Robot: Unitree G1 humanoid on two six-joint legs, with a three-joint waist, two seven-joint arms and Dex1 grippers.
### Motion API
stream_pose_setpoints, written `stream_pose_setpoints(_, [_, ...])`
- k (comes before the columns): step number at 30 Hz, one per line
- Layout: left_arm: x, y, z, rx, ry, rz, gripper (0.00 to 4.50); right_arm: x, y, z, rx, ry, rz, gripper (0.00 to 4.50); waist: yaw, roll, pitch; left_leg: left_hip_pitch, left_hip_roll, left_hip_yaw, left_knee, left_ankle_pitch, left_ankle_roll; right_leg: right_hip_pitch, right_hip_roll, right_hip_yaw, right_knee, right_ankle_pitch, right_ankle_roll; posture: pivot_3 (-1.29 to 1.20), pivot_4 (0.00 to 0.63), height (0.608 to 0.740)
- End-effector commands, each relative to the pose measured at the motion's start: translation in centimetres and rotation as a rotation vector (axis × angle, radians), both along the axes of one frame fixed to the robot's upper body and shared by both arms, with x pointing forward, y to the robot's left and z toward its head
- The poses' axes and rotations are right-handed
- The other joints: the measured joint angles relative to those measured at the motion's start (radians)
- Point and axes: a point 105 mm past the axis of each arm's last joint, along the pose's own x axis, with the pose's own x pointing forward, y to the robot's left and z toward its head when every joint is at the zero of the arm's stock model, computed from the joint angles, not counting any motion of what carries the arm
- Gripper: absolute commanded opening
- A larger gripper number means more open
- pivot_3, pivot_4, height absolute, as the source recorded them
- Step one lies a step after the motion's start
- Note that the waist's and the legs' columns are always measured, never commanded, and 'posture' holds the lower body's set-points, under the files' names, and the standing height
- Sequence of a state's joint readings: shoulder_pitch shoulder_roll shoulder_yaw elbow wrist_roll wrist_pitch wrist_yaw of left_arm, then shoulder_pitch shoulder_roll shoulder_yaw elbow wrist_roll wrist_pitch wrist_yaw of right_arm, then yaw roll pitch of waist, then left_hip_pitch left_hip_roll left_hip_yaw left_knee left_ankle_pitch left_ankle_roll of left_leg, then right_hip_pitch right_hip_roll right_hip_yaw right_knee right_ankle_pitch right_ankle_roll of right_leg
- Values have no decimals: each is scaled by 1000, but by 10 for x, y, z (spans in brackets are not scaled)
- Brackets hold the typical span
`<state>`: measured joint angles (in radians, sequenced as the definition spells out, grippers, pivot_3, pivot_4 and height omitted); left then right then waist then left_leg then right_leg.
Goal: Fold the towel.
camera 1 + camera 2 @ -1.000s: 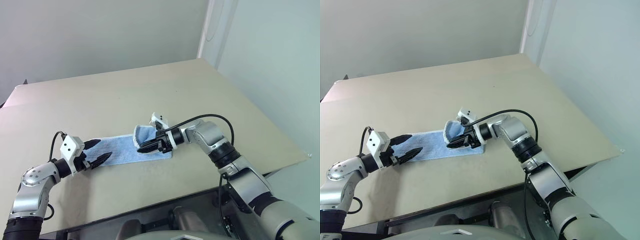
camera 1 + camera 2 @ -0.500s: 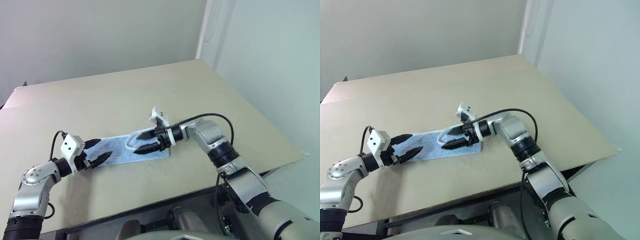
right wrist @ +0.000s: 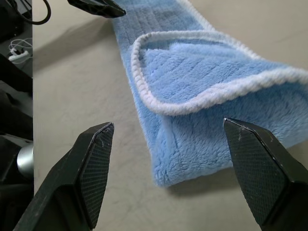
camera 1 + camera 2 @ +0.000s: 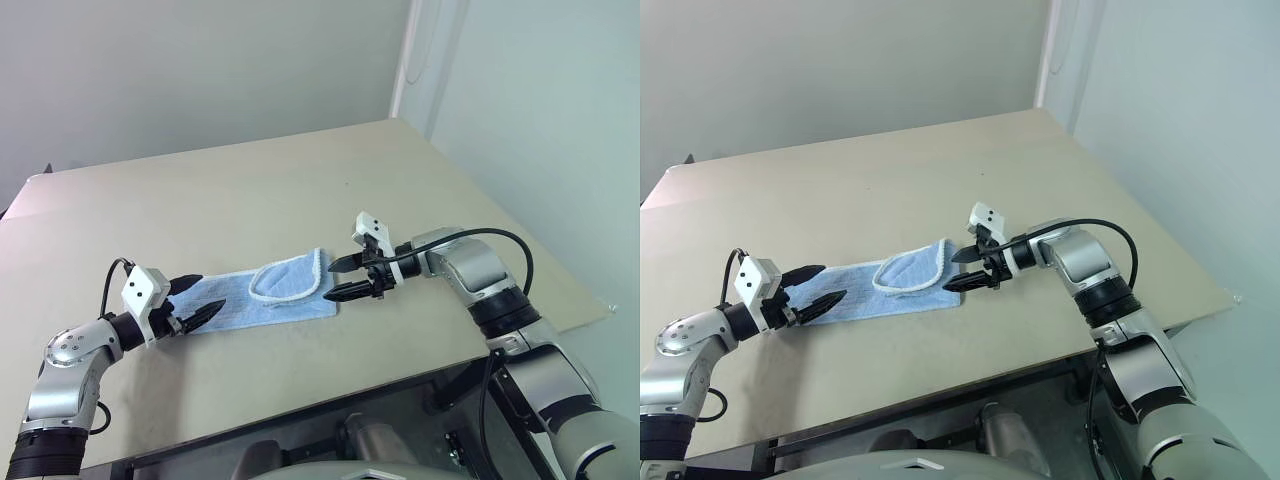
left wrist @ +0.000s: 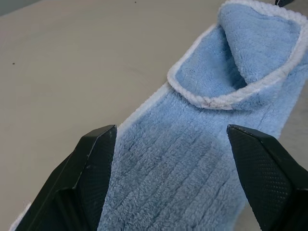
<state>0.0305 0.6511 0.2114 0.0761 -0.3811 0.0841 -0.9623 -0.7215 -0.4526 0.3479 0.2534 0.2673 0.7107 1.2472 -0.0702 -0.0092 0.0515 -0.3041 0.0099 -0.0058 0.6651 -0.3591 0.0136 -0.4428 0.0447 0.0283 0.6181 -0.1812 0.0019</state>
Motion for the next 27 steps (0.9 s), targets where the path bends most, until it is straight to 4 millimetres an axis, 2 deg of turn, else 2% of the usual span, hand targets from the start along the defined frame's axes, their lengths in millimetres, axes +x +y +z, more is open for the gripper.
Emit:
stream_pose_setpoints(1, [3, 0, 9, 8, -31, -10, 3862, -4, 12, 4, 16, -14, 40, 3799, 0, 0, 0, 0, 0, 0, 0, 0, 0, 0, 0, 0, 0, 0, -1, 0, 0, 740])
stream_pose_setpoints(5, [4, 0, 9, 8, -32, -11, 3862, -4, 35, 8, 56, -28, 70, 3799, -3, 0, 0, 0, 1, 0, 0, 0, 0, 0, 1, 0, 1, 0, 1, 0, 0, 740])
stream_pose_setpoints(10, [3, -1, 9, 4, -31, -10, 3862, 15, 71, 29, 137, -105, 42, 3799, -3, 0, 0, 0, 2, 0, 0, 0, 0, -1, 2, 0, 2, 1, 1, 0, 0, 740])
stream_pose_setpoints(13, [3, -1, 8, 3, -30, -8, 3862, 20, 83, 46, 209, -135, 45, 3799, 0, 0, 0, 0, 2, 0, 0, 0, 0, -1, 2, 0, 2, 1, 1, 0, 0, 740])
stream_pose_setpoints(15, [2, -1, 8, 2, -30, -4, 3862, 17, 86, 49, 221, -123, 64, 3799, 1, 0, 0, 0, 2, -1, 0, 0, 0, -1, 1, -1, 2, 0, 0, 0, 0, 740])
stream_pose_setpoints(18, [1, 1, 8, 3, -32, 3, 3862, 10, 86, 42, 207, -113, 82, 3799, 0, 0, 0, -1, 2, 0, 0, 0, 0, -1, -2, -1, 2, 0, -2, 0, 0, 740])
stream_pose_setpoints(23, [1, 3, 10, 3, -40, 14, 3862, -3, 78, 14, 118, -149, 96, 3799, 0, -1, 0, -1, 1, 0, 0, 0, 0, -1, -3, 1, 0, 0, -1, 0, 0, 740])
stream_pose_setpoints(27, [1, 5, 10, 5, -41, 18, 3862, -19, 86, 4, 99, -178, 140, 3799, -2, 0, 0, -1, 1, 0, 0, 0, 0, -1, -3, 0, 1, 0, -1, 0, 0, 740])
